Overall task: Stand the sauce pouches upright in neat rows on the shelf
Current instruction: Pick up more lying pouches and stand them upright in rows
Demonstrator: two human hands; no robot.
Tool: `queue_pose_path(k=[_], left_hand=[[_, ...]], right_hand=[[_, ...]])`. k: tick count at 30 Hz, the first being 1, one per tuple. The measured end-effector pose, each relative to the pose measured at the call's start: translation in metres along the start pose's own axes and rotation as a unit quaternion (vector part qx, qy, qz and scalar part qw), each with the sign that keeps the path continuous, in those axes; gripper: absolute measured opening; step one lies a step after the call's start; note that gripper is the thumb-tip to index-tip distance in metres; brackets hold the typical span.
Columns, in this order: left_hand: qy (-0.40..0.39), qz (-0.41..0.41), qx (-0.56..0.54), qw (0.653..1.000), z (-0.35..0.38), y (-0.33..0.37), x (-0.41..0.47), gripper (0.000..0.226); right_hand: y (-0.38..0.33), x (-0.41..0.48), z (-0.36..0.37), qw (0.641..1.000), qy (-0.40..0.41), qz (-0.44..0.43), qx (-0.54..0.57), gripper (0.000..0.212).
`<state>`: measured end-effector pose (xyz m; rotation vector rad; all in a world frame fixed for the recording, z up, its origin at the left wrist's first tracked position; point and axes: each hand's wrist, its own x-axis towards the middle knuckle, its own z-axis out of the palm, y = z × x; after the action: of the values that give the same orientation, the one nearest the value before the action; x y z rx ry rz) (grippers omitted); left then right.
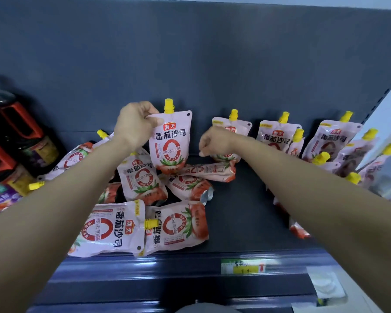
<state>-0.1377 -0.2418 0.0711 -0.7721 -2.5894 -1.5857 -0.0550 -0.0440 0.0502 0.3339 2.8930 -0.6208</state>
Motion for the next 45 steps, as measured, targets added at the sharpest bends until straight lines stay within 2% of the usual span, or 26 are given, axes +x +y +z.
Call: queue_pose_path(k=[3,6,10,12,15,19,22,25,29,34,39,45], left_hand=[[0.02,-0.012,-0.003,1.0,-0.014,-0.008,-0.012,0.024],[0.038,-0.029,-0.027,0.998,-0.026,-0.012,-0.021,0.023],[0.048,-0.035,-0.034,0.998,-0.034,-0.015,-0.027,0.024],[0.05,-0.036,-0.03,0.998,-0.036,-0.017,-0.03,0.023],[0.053,-0.034,-0.02,0.998,-0.037,-0.019,-0.031,0.024],[0.054,-0.027,-0.007,0.998,-0.038,-0.018,-0.03,0.025],[0.043,-0.025,-0.005,0.999,-0.036,-0.017,-0.029,0.024],[0.026,-0.019,-0.003,0.999,-0.032,-0.013,-0.027,0.022],[-0.004,-0.002,-0.005,1.0,-0.019,-0.002,-0.025,0.022],[-0.034,0.019,-0.046,0.998,-0.001,0.013,-0.025,0.023],[-0.057,0.031,-0.056,0.996,0.011,0.021,-0.03,0.022],[-0.07,0.046,-0.07,0.994,0.024,0.032,-0.034,0.024]], right_hand=[[-0.006,0.011,0.017,0.997,-0.073,-0.008,-0.014,0.035],[-0.014,0.02,0.028,0.987,-0.143,-0.012,-0.078,0.047],[-0.025,0.03,0.036,0.971,-0.187,-0.01,-0.151,0.064],[-0.029,0.032,0.041,0.966,-0.189,-0.013,-0.176,0.065],[-0.029,0.032,0.048,0.972,-0.138,-0.038,-0.185,0.045],[-0.03,0.024,0.048,0.976,-0.026,-0.078,-0.202,0.018],[-0.029,0.016,0.032,0.985,0.016,-0.053,-0.162,0.023],[-0.017,0.003,-0.001,0.992,0.048,-0.014,-0.114,0.017],[0.007,-0.022,-0.038,0.994,0.094,0.033,-0.044,0.025],[0.032,-0.044,-0.044,0.983,0.123,0.119,-0.061,0.03],[0.042,-0.052,-0.042,0.978,0.137,0.117,-0.106,0.026],[0.055,-0.054,-0.048,0.981,0.138,0.12,-0.067,0.023]])
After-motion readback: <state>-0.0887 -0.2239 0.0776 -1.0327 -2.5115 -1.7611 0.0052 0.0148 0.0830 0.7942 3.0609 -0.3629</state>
